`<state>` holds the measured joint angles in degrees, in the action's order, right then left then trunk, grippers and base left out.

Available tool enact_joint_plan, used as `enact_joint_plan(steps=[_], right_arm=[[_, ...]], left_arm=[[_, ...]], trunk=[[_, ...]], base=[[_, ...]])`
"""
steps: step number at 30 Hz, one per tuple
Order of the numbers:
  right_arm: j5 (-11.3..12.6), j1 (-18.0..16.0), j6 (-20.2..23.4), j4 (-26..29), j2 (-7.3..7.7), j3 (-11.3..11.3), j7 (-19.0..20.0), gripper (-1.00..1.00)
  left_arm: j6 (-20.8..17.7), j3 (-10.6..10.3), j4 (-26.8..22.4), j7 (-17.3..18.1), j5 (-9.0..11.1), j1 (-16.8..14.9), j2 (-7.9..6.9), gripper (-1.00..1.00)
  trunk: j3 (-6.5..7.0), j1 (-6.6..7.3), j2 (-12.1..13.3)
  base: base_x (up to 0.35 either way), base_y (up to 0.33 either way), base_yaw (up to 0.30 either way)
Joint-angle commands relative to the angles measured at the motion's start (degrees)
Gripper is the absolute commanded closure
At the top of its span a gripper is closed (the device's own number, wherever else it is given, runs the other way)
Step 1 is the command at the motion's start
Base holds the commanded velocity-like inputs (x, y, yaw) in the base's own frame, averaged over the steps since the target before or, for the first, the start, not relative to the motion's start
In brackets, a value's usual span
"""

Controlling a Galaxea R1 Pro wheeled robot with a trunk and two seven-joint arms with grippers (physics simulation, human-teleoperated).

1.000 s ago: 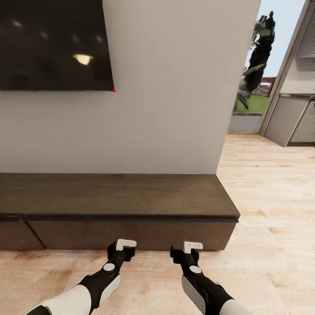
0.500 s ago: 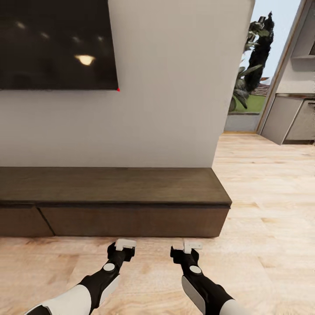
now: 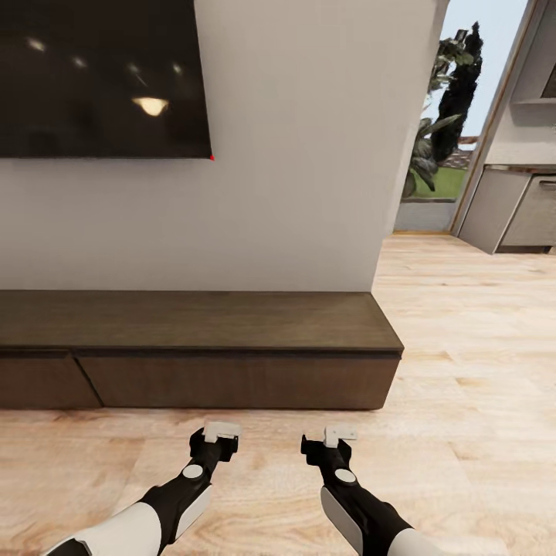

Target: Place each of the two pumpkins and all three candles from the living room inside a cabinet in the living room (use any cabinet), then make sure every cabinet is closed, and position the cauldron so it is next to a table in the living room.

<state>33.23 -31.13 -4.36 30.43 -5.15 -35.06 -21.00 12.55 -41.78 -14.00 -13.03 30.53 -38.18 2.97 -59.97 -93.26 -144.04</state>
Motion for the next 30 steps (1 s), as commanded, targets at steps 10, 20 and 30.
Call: enact_joint_plan(steps=[10,20,30], right_arm=[[0.61,-0.07,-0.39,-0.02,0.05,-0.45,-0.36,-1.00],[0.61,-0.07,-0.39,-0.02,0.05,-0.45,-0.36,-1.00],[0.63,-0.07,-0.39,0.16,0.04,-0.47,-0.36,-1.00]], left_arm=[[-0.31,-0.42,-0.03,-0.97,0.85,-0.05,0.00,-1.00],[-7.56,-0.29,-0.68,-1.12,1.38,-0.11,0.10,-1.00],[-21.23,0.14,-4.84,-0.64,2.08,-0.13,-0.19,-1.00]], trunk=[[1.06,0.14,0.04],[3.27,0.40,0.18],[5.27,0.63,0.30]], base=[[-0.002,0.000,0.000],[0.000,0.000,0.000],[0.000,0.000,0.000]])
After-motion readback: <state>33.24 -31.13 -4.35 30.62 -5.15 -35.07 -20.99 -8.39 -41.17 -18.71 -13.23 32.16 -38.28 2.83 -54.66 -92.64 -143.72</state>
